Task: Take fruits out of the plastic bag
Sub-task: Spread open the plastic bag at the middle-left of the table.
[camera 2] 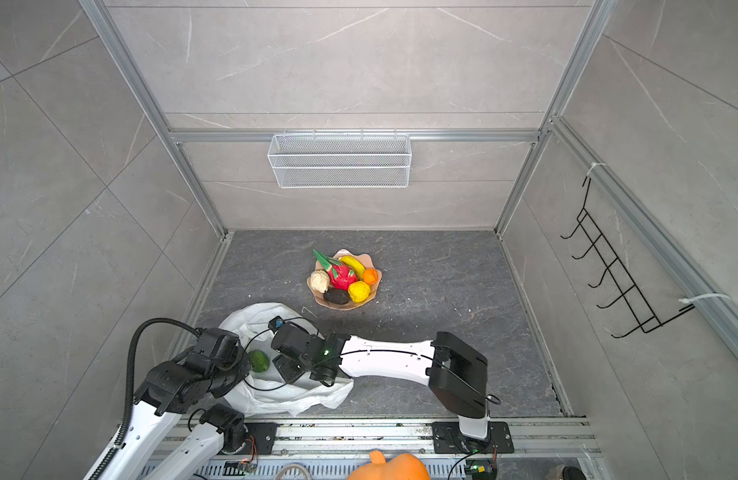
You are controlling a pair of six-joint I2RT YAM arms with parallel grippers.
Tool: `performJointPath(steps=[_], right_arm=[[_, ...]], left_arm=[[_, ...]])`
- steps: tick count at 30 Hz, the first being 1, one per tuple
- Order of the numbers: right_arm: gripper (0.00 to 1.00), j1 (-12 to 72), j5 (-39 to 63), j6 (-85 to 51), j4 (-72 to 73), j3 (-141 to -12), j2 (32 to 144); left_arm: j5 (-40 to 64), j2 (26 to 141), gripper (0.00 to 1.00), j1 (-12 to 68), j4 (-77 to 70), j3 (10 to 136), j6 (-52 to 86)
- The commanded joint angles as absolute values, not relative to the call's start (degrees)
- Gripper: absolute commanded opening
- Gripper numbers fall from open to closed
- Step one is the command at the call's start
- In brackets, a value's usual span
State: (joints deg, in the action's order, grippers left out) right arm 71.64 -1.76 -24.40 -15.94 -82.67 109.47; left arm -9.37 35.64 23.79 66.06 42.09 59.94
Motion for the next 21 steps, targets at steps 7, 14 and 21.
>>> performJointPath(steps=[7,14,21], right_arm=[[0.54,66.67,0.69,-24.26,-14.69,-92.83,122.09],[0.57,61.58,-16.69,-21.05,-24.1,-100.52,127.74],[0.57,58.01,-20.39,-22.94,-20.4,-89.33,118.56]], left_arm=[[-6.0,37.31,0.0,24.57,68.25,41.12,60.7],[-6.94,34.98,0.0,25.22,70.17,39.99,63.32],[-6.94,34.9,0.0,25.4,70.92,38.45,64.72]])
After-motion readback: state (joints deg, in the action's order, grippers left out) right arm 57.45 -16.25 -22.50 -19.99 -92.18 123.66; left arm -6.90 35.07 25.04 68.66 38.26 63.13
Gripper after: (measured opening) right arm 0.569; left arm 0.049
